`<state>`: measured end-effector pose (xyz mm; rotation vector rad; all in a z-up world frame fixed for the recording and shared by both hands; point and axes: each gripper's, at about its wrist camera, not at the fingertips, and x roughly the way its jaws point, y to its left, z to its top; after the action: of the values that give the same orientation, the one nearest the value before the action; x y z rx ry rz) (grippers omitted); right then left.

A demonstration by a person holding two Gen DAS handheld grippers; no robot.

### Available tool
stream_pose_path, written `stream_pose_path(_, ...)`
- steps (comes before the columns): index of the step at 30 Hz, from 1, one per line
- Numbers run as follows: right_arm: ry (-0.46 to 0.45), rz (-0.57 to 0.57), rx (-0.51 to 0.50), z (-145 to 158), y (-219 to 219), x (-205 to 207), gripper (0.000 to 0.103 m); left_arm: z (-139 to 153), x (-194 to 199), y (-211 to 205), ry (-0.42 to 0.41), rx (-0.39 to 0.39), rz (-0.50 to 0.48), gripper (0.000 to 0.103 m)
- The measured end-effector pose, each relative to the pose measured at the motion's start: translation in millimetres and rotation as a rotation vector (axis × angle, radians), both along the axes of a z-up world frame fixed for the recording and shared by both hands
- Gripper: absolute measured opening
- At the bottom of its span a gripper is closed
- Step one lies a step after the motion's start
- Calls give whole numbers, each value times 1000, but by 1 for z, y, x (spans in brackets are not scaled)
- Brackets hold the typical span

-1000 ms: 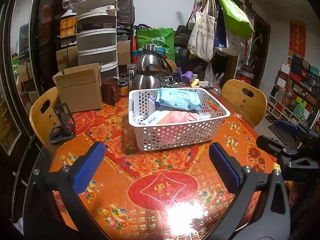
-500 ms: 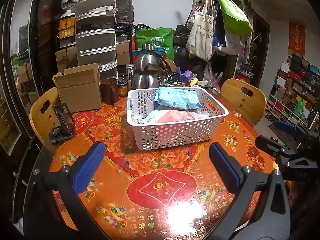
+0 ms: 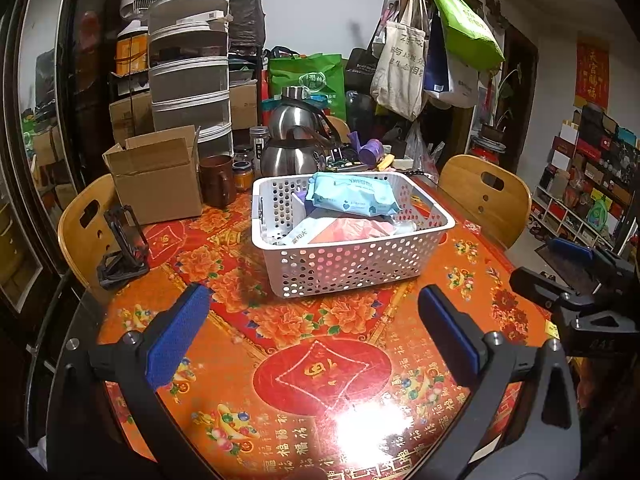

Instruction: Organize soft objects

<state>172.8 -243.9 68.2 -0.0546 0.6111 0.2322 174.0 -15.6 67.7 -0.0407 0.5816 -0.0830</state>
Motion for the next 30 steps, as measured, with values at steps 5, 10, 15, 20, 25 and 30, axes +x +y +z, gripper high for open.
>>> stream_pose_path(5, 1, -1, 2, 1, -2, -1, 103, 0, 0, 0, 1, 3, 0, 103)
stream_pose_path(10, 1, -1, 3, 0, -2, -1, 103, -2, -1, 1, 3, 4, -3, 103)
stream_pose_path(15, 3, -1, 1, 0, -1, -3, 103, -2, -1, 1, 4, 3, -4, 103)
stream_pose_path(20, 4, 0, 5, -1, -1, -3, 103, -3, -1, 1, 5, 4, -3, 103)
stream_pose_path(25, 4, 0, 4, -1, -1, -4, 103, -3, -1, 1, 5, 5, -2, 103)
stream_pose_path(30, 6, -1, 5, -2, -1, -4, 103, -3, -1, 1, 5, 5, -3, 103)
